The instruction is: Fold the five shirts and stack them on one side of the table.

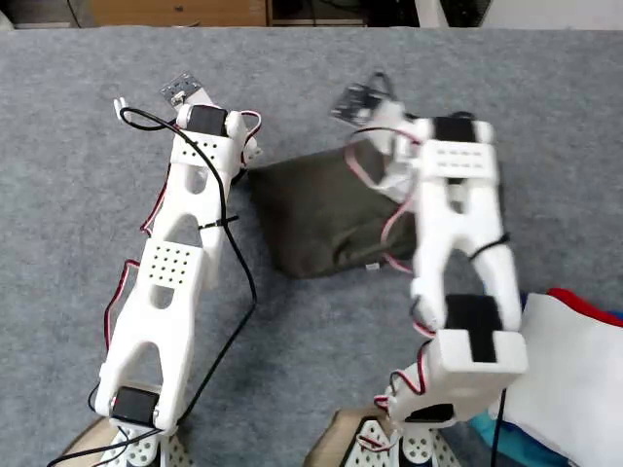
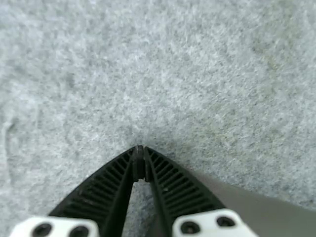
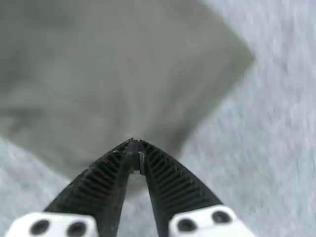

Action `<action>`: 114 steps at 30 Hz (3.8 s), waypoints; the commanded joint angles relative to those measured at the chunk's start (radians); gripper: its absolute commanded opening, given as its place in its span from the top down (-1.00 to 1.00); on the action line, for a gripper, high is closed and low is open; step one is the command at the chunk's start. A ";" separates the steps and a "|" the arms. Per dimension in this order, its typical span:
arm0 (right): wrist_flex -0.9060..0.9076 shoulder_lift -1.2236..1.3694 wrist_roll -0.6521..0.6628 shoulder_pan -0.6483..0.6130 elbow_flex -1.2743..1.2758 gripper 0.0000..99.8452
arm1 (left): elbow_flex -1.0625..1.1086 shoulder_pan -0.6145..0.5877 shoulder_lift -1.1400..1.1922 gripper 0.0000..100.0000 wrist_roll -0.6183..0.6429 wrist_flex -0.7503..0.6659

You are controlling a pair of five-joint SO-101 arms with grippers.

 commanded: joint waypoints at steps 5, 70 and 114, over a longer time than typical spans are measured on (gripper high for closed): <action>-0.021 0.136 -0.032 0.031 -0.021 0.99 | -0.012 -0.003 -0.013 0.95 0.003 -0.009; -0.091 -0.151 -1.508 -0.027 0.294 0.17 | -0.011 0.000 -0.013 0.96 0.000 -0.011; 0.353 0.174 -1.320 0.140 -0.338 0.99 | -0.048 -0.086 -0.018 0.78 0.005 -0.014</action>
